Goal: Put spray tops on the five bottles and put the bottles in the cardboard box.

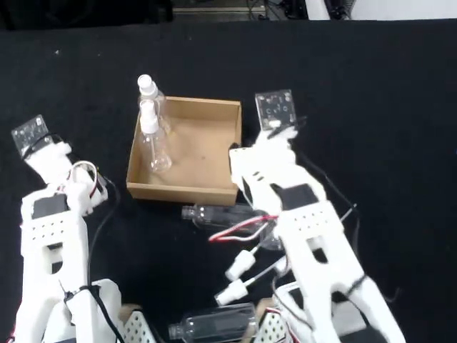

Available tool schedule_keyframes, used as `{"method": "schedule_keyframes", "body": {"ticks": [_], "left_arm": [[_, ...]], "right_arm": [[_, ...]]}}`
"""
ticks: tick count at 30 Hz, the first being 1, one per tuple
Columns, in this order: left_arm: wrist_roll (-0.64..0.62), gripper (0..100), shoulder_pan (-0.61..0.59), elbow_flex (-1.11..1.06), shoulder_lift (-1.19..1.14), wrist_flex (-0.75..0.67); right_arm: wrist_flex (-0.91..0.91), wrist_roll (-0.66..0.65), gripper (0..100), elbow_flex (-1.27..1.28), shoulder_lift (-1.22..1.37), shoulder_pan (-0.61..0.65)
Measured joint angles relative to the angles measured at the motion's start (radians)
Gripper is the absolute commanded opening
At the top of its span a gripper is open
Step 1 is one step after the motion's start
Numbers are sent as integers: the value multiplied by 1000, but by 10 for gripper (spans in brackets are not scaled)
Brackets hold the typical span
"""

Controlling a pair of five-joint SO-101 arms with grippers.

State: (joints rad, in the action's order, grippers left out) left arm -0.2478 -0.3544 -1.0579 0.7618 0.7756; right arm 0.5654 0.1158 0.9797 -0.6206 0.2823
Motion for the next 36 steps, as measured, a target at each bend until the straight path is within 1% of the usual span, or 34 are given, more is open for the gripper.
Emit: {"method": "schedule_keyframes", "body": {"ticks": [6,10,16,21,23,27,36], "left_arm": [[-20,116,0,-130,0,-155],[-20,116,0,-155,0,-199],[-20,116,0,-155,0,-204],[-20,116,-3,-155,0,-204],[-20,116,-3,-155,0,-204],[-20,116,-3,-155,0,-204],[-20,116,-3,-155,0,-204]], "right_arm": [[0,0,119,-75,192,0],[0,0,119,-120,281,0],[0,0,112,-186,416,0],[-2,0,8,-206,470,-2],[-2,-11,19,-218,476,-18],[-2,-71,11,-222,476,-48],[-2,-160,11,-222,476,-48]]}}
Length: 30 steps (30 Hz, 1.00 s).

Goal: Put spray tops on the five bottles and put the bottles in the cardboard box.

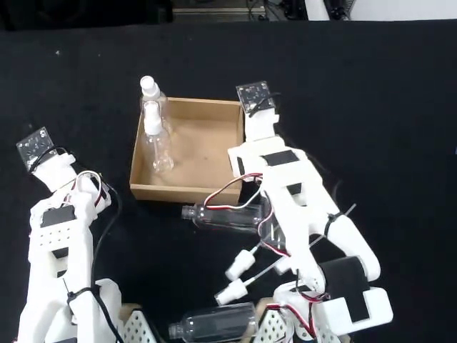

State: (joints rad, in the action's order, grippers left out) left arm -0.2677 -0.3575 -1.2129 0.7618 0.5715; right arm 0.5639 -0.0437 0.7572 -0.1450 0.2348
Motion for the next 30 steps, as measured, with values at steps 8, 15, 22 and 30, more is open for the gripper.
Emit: {"method": "schedule_keyframes", "body": {"ticks": [8,15,22,30], "left_arm": [[0,116,0,0,0,0],[0,116,0,0,0,0],[0,116,0,0,0,0],[0,116,0,0,0,0]], "right_arm": [[0,-60,10,0,0,-6],[0,-74,10,0,0,-12],[0,-74,11,-18,0,-52],[0,-74,11,-18,0,-54]]}}
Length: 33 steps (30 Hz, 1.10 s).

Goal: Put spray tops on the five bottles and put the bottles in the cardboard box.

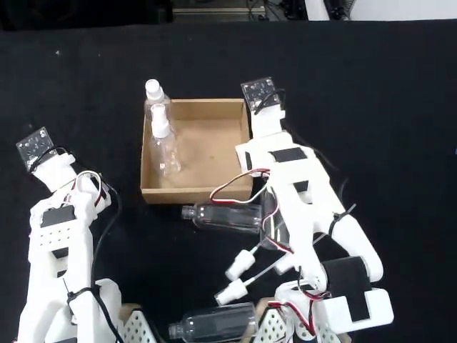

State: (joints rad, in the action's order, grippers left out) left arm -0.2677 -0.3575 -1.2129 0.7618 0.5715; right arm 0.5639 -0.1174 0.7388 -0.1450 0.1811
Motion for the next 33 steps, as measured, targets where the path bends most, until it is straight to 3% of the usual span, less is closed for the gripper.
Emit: {"method": "schedule_keyframes", "body": {"ticks": [8,14,24,28,33], "left_arm": [[0,116,0,0,0,0],[0,116,0,0,0,0],[0,116,0,0,0,0],[0,116,0,0,0,0],[0,116,0,0,0,0]], "right_arm": [[0,31,21,0,0,9],[0,43,217,0,0,14],[68,43,145,0,-118,14],[132,43,11,0,-247,14],[206,43,10,0,-341,55]]}}
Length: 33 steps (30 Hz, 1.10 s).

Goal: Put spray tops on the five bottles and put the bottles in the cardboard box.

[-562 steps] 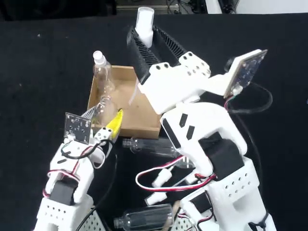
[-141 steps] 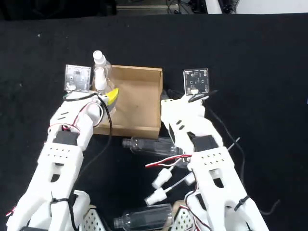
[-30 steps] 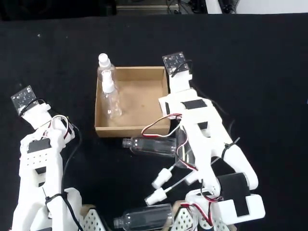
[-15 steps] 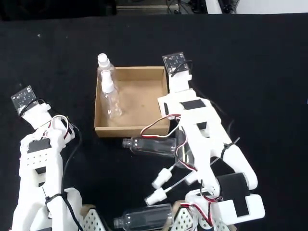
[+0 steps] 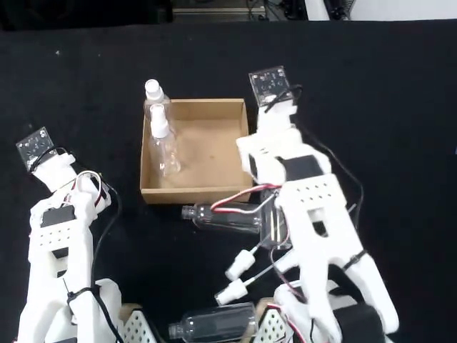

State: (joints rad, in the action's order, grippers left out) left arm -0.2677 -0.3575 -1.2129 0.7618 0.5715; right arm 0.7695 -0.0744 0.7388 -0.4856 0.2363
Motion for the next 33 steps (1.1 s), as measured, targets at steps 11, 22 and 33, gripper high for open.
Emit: {"method": "schedule_keyframes", "body": {"ticks": [11,22,33], "left_arm": [[0,116,-48,0,0,0],[0,116,-68,0,0,0],[0,116,-68,0,0,0]], "right_arm": [[-126,104,11,152,23,276],[-295,146,11,160,141,373],[-423,146,11,160,239,384]]}}
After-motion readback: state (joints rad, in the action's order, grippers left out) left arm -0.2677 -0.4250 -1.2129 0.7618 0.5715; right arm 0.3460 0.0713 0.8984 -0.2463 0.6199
